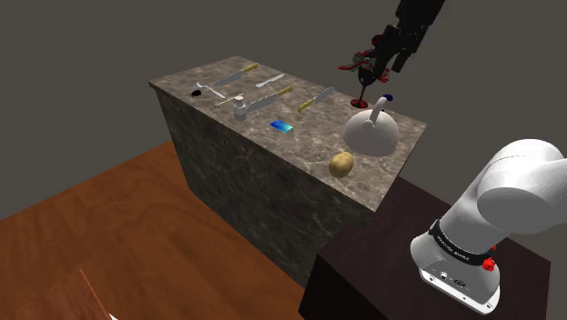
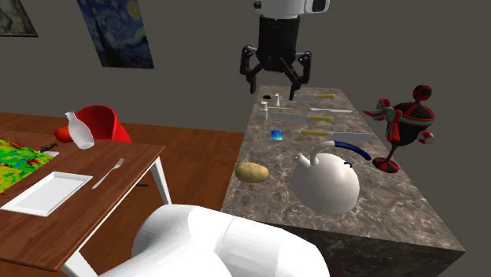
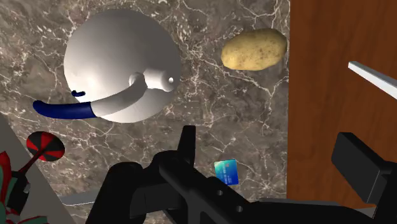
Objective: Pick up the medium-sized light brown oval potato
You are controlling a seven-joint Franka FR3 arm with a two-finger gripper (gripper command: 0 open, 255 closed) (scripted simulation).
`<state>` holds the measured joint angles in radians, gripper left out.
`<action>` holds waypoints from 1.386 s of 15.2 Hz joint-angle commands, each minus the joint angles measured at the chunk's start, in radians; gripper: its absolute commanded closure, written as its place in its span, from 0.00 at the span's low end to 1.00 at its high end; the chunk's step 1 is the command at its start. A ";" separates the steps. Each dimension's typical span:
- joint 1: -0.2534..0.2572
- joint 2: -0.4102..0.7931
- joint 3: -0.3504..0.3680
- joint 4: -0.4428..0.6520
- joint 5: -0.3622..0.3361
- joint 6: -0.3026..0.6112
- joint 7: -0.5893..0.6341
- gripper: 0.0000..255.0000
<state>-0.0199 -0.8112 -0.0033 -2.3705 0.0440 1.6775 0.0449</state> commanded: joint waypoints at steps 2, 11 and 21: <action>-0.016 -0.007 0.023 -0.035 0.009 0.025 0.060 0.00; -0.141 0.015 0.256 -0.280 0.123 0.249 0.605 0.00; -0.270 0.237 0.526 -0.385 0.249 0.523 1.170 0.00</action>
<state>-0.2793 -0.5932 0.5040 -2.7589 0.2868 2.1858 1.1724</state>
